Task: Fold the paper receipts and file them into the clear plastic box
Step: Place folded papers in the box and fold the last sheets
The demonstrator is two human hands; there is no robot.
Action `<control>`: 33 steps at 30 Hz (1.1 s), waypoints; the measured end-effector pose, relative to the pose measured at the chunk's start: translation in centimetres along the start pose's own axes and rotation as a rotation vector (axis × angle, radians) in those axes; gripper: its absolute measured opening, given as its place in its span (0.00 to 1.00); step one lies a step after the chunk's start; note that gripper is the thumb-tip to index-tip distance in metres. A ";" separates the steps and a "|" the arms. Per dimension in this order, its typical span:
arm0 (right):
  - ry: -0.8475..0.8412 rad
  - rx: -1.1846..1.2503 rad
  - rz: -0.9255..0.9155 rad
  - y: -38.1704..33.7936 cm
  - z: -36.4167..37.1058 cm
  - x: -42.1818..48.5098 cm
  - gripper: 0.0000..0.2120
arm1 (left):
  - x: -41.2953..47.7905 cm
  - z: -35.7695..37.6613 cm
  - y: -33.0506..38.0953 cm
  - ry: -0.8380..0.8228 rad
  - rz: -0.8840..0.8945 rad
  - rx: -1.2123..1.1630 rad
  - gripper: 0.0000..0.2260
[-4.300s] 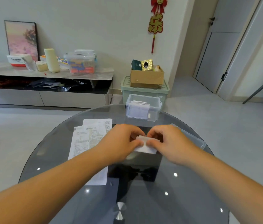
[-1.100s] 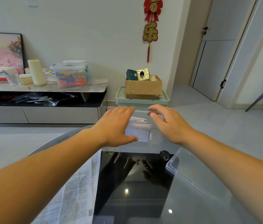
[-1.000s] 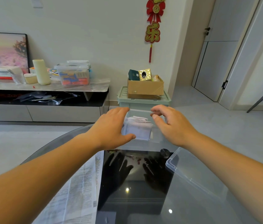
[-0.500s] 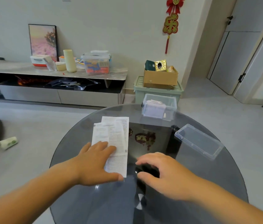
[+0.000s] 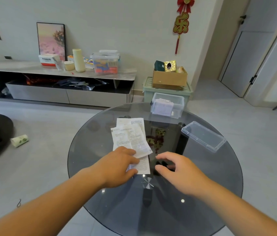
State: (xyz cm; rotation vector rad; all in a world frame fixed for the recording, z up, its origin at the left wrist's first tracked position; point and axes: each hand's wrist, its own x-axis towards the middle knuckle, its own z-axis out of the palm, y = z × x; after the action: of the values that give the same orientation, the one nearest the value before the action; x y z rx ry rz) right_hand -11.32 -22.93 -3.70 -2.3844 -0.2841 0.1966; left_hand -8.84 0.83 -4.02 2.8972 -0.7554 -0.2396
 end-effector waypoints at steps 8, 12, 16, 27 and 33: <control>0.054 0.071 -0.010 0.5 -0.7 0.1 0.21 | -0.6 -0.3 0.9 0.095 0.148 -0.055 0.22; 0.041 0.064 -0.066 1.4 -1.6 0.2 0.31 | -0.4 -0.6 2.8 0.069 0.269 -0.201 0.19; -0.004 -0.004 -0.049 2.4 -2.0 0.0 0.15 | 0.0 -0.2 3.4 0.074 0.269 -0.370 0.17; 0.073 -0.047 -0.074 3.0 -2.2 -1.0 0.07 | 1.4 0.5 2.3 0.156 0.005 -0.426 0.17; 0.156 0.140 -0.005 2.3 -2.3 1.1 0.05 | 3.6 0.4 2.3 0.174 -0.196 -0.619 0.12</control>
State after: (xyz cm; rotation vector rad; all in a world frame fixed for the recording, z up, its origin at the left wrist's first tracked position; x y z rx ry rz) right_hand -9.40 -25.81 -3.65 -2.2454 -0.1962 0.0261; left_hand -6.86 -2.94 -4.43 2.3554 -0.2931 -0.1941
